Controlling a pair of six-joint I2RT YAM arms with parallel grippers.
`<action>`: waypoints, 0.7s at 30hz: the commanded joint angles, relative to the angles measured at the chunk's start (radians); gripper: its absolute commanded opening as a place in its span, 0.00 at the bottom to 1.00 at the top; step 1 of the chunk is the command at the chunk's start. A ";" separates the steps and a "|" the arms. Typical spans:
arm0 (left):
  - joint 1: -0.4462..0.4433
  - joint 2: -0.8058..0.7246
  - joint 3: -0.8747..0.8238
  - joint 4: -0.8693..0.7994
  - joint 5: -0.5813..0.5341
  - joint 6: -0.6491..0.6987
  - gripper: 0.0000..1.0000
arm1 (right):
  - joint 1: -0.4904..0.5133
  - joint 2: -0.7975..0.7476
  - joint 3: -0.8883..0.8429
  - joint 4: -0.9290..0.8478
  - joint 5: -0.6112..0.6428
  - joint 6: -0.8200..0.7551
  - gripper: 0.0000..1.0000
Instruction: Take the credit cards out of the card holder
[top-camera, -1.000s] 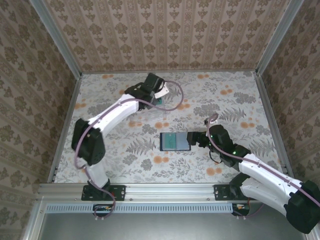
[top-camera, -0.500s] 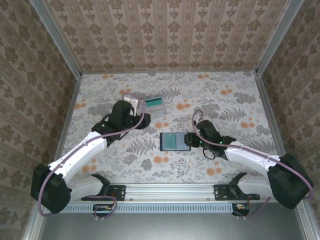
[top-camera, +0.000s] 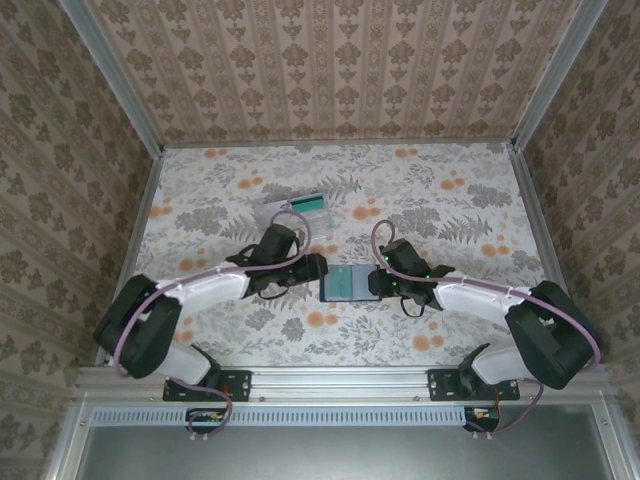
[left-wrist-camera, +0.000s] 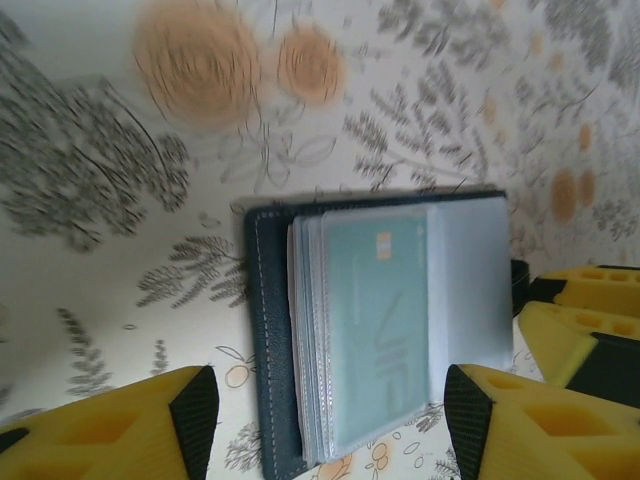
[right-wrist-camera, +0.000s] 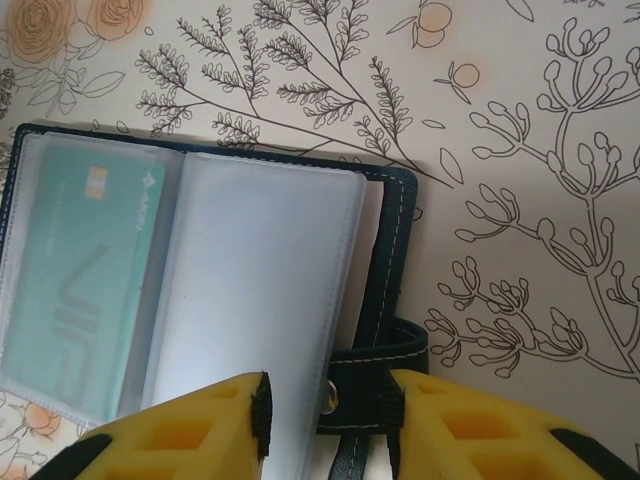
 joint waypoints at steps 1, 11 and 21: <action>-0.023 0.074 0.045 0.092 0.077 -0.083 0.64 | 0.006 0.039 0.006 -0.010 -0.016 0.016 0.38; -0.067 0.141 0.093 0.071 0.079 -0.084 0.63 | 0.008 0.065 -0.001 0.012 -0.032 0.019 0.37; -0.079 0.085 0.152 -0.080 0.009 -0.030 0.63 | 0.008 0.072 -0.006 0.018 -0.035 0.024 0.37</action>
